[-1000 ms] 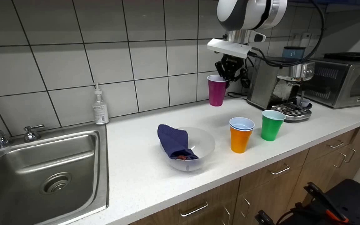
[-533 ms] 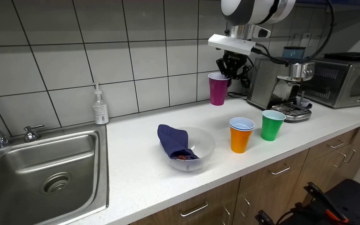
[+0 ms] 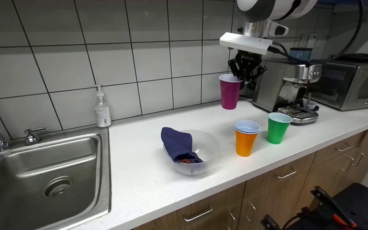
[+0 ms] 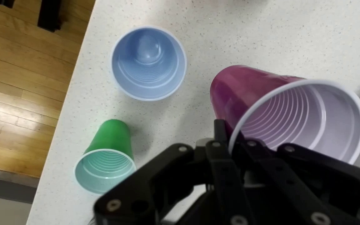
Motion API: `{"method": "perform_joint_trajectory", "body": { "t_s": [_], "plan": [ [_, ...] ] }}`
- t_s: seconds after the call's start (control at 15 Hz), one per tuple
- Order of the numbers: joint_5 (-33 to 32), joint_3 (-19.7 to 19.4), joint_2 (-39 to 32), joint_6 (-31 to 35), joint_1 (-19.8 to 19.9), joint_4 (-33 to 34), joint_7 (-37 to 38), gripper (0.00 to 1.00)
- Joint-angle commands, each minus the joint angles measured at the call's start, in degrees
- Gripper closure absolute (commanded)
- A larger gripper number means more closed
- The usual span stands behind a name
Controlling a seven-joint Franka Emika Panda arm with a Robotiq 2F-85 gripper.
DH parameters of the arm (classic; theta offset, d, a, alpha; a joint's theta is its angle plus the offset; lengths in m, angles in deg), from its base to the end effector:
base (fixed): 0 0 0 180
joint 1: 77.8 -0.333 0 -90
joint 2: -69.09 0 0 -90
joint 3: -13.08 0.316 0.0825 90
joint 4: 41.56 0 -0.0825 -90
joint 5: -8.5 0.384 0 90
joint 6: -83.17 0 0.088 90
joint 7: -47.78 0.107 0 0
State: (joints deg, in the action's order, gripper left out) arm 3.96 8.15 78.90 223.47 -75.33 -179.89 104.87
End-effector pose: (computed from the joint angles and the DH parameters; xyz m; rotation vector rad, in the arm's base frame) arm 0.4832 -0.0631 0.3967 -2.6474 1.5691 -0.3149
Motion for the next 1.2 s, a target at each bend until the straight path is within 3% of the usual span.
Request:
{"method": "perform_joint_trajectory", "body": {
  "t_s": [0.0, 1.13],
  "plan": [
    [-1.30, 2.21, 4.70, -2.23, 2.52, -3.55, 2.31, 0.99],
    [-1.17, 3.75, 7.64, -6.16, 6.05, -9.01, 3.07, 0.99]
  ]
}}
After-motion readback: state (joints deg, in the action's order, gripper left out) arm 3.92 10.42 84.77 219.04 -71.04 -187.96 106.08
